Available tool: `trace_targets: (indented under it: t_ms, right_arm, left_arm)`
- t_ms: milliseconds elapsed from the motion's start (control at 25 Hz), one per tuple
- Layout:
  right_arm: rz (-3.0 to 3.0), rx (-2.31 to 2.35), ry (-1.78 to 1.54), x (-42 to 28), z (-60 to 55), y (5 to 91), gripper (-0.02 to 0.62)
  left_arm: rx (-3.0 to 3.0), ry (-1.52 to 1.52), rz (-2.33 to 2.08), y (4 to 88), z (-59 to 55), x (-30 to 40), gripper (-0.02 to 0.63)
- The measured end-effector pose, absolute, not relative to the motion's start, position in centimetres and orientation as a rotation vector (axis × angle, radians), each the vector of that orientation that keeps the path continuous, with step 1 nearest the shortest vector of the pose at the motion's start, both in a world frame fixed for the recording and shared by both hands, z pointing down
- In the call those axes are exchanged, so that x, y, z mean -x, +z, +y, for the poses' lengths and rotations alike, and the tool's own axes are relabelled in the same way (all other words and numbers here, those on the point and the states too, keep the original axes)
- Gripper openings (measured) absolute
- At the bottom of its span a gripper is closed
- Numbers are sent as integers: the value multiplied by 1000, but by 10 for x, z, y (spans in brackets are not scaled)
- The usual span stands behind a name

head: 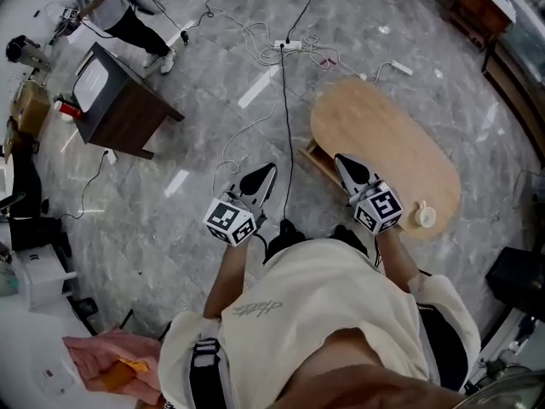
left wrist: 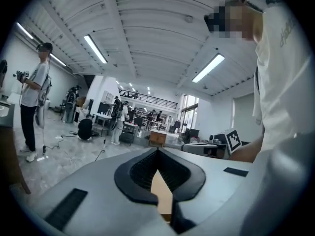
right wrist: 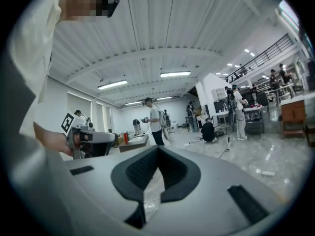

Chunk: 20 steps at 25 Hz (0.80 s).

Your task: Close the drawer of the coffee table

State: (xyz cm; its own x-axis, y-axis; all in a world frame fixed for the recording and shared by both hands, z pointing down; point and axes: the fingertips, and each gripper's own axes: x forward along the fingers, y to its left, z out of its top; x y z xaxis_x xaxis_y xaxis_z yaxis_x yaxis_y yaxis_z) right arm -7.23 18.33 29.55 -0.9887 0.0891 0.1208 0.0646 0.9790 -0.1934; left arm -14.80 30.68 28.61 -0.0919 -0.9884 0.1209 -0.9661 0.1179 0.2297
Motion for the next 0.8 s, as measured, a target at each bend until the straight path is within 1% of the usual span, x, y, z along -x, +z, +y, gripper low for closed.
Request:
trace_targets:
  t_ms: [160, 280, 480, 640, 800]
  right_arm:
    - [-2986, -144, 252, 106, 191, 287, -6]
    - [-2967, -338, 230, 107, 181, 287, -6]
    - [-2915, -454, 291, 91, 166, 298, -6]
    - [-2938, -484, 310, 96, 149, 295, -6]
    - [-2972, -472, 335, 92, 117, 294, -6]
  left_arm:
    - [-2030, -148, -2031, 291, 314, 196, 3]
    - [-2085, -115, -1955, 303, 305, 218, 3]
    - [-2175, -40, -1910, 306, 281, 229, 3]
    - [-2160, -63, -1868, 317, 260, 235, 3]
    - [-2199, -46, -1873, 297, 225, 223, 3]
